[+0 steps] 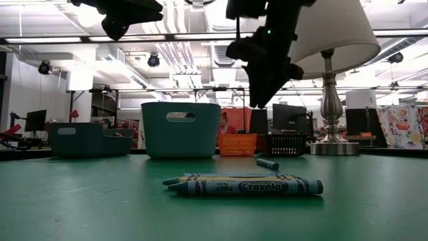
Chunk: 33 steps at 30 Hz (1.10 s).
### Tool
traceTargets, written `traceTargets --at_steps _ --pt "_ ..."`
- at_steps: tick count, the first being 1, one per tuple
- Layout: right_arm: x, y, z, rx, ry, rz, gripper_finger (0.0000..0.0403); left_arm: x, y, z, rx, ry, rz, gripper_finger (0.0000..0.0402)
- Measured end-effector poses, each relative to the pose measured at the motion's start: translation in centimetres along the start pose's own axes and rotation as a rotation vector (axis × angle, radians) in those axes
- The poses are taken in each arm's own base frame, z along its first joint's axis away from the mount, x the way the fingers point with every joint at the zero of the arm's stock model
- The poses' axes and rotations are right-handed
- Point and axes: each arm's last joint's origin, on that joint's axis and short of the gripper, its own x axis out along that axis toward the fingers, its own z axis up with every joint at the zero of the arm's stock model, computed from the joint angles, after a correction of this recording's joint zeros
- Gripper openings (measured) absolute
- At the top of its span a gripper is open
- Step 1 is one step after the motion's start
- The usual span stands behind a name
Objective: Sort crayons
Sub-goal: Put the blue crayon into the orange bin
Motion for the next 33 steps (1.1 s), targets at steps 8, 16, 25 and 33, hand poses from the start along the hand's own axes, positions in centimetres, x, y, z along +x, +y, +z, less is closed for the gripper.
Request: traceTargets --at_steps 8,16,25,33 --pt "0.6 3.6 -3.1 0.013 0.029 0.014 0.0124 0.0 0.0 0.0 0.014 0.002 0.001 0.0084" --pt "3.0 5.7 -5.4 0.049 0.115 -0.010 0.0124 0.0 0.0 0.0 0.044 0.002 0.001 0.0084" --pt "4.5 7.6 -7.1 0.112 0.162 0.015 0.0125 0.0 0.0 0.0 0.103 0.002 0.002 0.0084" --pt "4.7 8.2 -7.7 0.172 0.143 0.025 0.0125 0.0 0.0 0.0 0.141 0.001 0.002 0.0084"
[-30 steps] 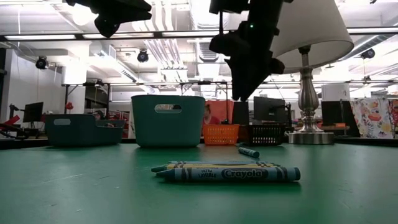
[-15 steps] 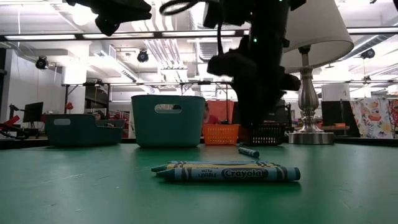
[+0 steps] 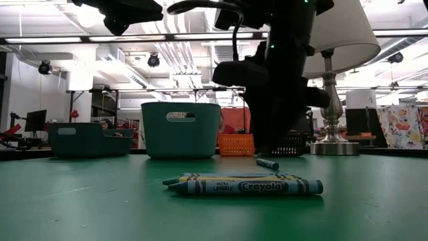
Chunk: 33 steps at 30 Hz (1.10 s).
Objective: Sort crayons
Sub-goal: Put the blue crayon into the orange bin
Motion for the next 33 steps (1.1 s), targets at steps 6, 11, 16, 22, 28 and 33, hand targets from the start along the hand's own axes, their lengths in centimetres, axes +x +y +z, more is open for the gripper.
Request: traceTargets --at_steps 6,11,16,22,28,33 --pt "2.3 0.3 -0.5 -0.004 0.027 -0.035 0.0125 0.0 0.0 0.0 0.006 -0.001 0.000 0.0084" --pt "3.5 0.7 -0.7 -0.032 0.036 -0.057 0.0121 0.0 0.0 0.0 0.005 -0.001 0.000 0.0084" --pt "3.7 0.7 -0.8 -0.047 0.039 -0.058 0.0096 0.0 0.0 0.0 0.002 0.001 0.000 0.0084" --pt "3.0 0.7 -0.6 -0.124 0.033 -0.035 0.0022 0.1 0.0 0.0 0.000 0.001 -0.001 0.0084" --pt "0.7 0.4 -0.3 -0.281 0.010 0.002 0.0013 0.1 0.0 0.0 0.006 0.001 -0.001 0.0084" --pt "-2.5 0.2 0.4 -0.419 -0.116 0.106 0.0012 0.2 -0.2 -0.3 0.028 -0.019 -0.056 0.0084"
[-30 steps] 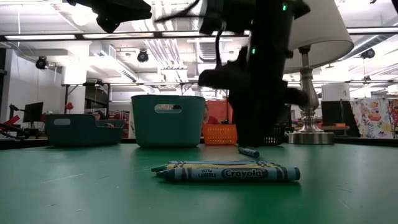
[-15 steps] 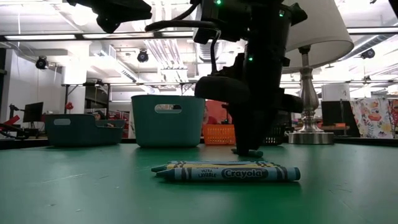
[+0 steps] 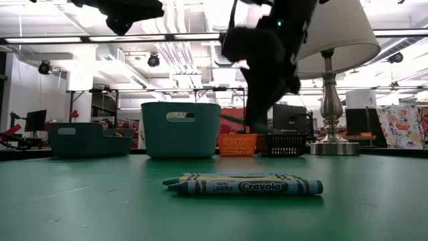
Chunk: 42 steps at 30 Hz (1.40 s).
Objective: Sort crayons
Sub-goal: Put the blue crayon into the orange bin
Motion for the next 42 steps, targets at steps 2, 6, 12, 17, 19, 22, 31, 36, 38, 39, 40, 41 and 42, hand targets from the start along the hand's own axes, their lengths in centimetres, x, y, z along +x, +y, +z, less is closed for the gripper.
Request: traceTargets --at_steps 2,6,12,17,19,22,31,36,38,39,40,41,42 --pt "-0.9 -0.1 0.2 -0.047 -0.056 0.040 0.0012 0.1 -0.2 -0.3 -0.001 -0.044 -0.054 0.0084" --pt "-3.4 -0.8 0.7 -0.097 -0.225 0.144 0.0012 0.2 -0.4 -1.2 -0.010 -0.133 -0.138 0.0084" --pt "-5.5 -3.4 0.7 -0.082 -0.522 0.079 0.0012 0.1 -0.2 -2.1 -0.030 -0.195 -0.128 0.0084" --pt "-5.8 -7.6 1.5 0.055 -0.637 -0.173 0.0012 0.1 -0.2 -2.0 -0.037 -0.220 -0.127 0.0084" --pt "-5.5 -9.2 2.2 0.095 -0.653 -0.230 0.0012 0.1 -0.2 -1.7 -0.038 -0.224 -0.125 0.0084" --pt "-4.9 -11.8 3.6 0.176 -0.669 -0.286 0.0012 0.0 -0.2 -1.2 -0.044 -0.240 -0.122 0.0084" --pt "-1.8 -19.2 6.1 0.335 -0.624 -0.380 0.0012 0.0 0.0 -0.4 -0.037 -0.260 -0.024 0.0084" --pt "0.5 -22.0 7.4 0.359 -0.649 -0.336 0.0012 0.0 0.1 -0.5 -0.041 -0.258 0.009 0.0084" --pt "1.3 -22.9 7.9 0.367 -0.636 -0.341 0.0012 0.0 0.1 -0.5 -0.040 -0.256 0.009 0.0084" --pt "1.7 -23.3 8.1 0.364 -0.625 -0.345 0.0012 0.0 0.1 -0.5 -0.041 -0.255 0.008 0.0084" --pt "2.0 -23.6 8.3 0.362 -0.617 -0.349 0.0012 0.0 0.1 -0.5 -0.042 -0.255 0.008 0.0084" --pt "2.3 -23.8 8.5 0.358 -0.611 -0.357 0.0012 0.0 0.1 -0.5 -0.042 -0.255 0.008 0.0084" --pt "2.6 -24.0 8.7 0.352 -0.608 -0.363 0.0012 0.0 0.1 -0.5 -0.042 -0.255 0.008 0.0084"
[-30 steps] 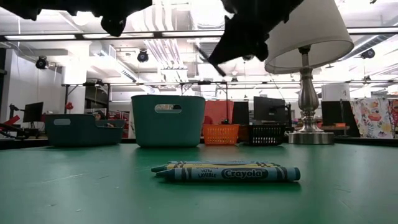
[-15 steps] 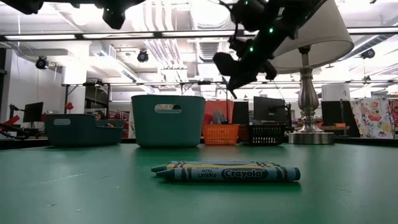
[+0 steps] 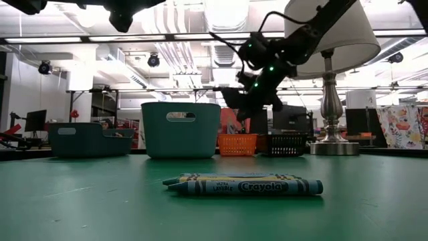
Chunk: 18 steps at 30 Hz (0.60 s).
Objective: Sort crayons
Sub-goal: Put the blue crayon into the orange bin
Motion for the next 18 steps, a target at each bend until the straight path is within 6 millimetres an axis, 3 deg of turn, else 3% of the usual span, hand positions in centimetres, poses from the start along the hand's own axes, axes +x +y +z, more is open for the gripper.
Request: traceTargets --at_steps 11,18 --pt "2.3 1.0 0.8 -0.082 0.031 -0.015 0.0020 0.0 0.1 0.0 -0.007 0.000 0.053 0.0084" --pt "2.4 1.1 0.9 -0.085 0.031 -0.015 0.0078 0.0 0.1 0.0 -0.010 0.003 0.053 0.0084"
